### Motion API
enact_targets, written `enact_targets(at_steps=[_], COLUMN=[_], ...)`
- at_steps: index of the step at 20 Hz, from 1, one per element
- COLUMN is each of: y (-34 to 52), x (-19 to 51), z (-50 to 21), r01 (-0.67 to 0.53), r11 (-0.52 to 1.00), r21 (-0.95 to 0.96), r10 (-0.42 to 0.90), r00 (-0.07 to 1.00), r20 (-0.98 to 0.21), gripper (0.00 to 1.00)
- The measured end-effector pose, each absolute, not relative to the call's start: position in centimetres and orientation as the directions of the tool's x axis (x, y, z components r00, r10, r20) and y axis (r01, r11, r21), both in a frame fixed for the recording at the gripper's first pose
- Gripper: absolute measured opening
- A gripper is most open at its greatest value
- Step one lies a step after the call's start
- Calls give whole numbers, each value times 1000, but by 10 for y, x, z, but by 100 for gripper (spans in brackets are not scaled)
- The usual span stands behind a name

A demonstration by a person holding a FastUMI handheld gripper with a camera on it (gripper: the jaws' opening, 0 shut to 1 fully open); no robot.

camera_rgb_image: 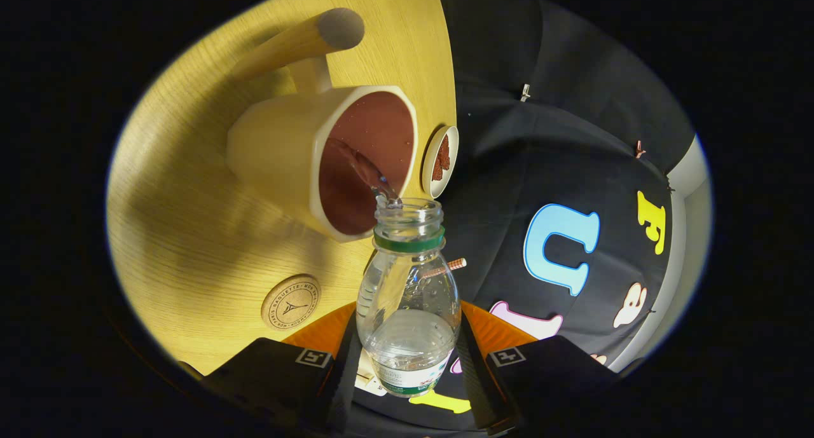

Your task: Take the bottle from table, then pour the juice into the cup, finally place the bottle on the coaster

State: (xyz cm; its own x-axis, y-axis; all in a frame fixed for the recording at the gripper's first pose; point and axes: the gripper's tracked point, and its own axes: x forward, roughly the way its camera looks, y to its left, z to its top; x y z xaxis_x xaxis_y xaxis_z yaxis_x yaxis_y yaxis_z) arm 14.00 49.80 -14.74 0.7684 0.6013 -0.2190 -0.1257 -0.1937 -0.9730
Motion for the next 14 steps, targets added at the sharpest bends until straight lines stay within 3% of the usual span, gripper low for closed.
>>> enact_targets(at_steps=[14], y=[504], x=[143], z=[-136], r01=[-26], r11=[-255], r21=[-966], r10=[630], r00=[754], r20=[-187], gripper=[74])
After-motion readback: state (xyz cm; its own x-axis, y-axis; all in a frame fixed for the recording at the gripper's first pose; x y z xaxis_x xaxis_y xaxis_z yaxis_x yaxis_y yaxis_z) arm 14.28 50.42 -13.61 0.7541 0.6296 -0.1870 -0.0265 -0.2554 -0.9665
